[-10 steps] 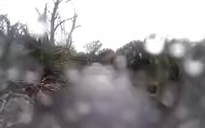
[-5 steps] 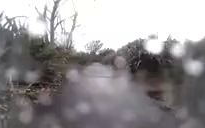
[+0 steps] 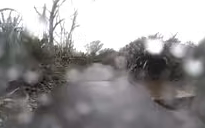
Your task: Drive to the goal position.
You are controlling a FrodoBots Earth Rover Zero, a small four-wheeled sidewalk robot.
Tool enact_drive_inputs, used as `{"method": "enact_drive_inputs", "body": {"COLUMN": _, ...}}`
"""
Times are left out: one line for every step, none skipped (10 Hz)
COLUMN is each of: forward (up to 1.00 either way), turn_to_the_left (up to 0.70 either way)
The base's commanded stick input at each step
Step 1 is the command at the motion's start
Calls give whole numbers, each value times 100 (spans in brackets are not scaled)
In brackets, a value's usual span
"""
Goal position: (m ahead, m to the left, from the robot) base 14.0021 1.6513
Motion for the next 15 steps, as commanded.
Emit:
{"method": "enact_drive_inputs", "body": {"forward": 100, "turn_to_the_left": 0}}
{"method": "enact_drive_inputs", "body": {"forward": 100, "turn_to_the_left": 0}}
{"method": "enact_drive_inputs", "body": {"forward": 100, "turn_to_the_left": 0}}
{"method": "enact_drive_inputs", "body": {"forward": 100, "turn_to_the_left": 0}}
{"method": "enact_drive_inputs", "body": {"forward": 100, "turn_to_the_left": 0}}
{"method": "enact_drive_inputs", "body": {"forward": 100, "turn_to_the_left": 0}}
{"method": "enact_drive_inputs", "body": {"forward": 100, "turn_to_the_left": 0}}
{"method": "enact_drive_inputs", "body": {"forward": 100, "turn_to_the_left": 0}}
{"method": "enact_drive_inputs", "body": {"forward": 100, "turn_to_the_left": 0}}
{"method": "enact_drive_inputs", "body": {"forward": 100, "turn_to_the_left": 0}}
{"method": "enact_drive_inputs", "body": {"forward": 100, "turn_to_the_left": 0}}
{"method": "enact_drive_inputs", "body": {"forward": 100, "turn_to_the_left": 0}}
{"method": "enact_drive_inputs", "body": {"forward": 100, "turn_to_the_left": 0}}
{"method": "enact_drive_inputs", "body": {"forward": 100, "turn_to_the_left": 0}}
{"method": "enact_drive_inputs", "body": {"forward": 100, "turn_to_the_left": 0}}
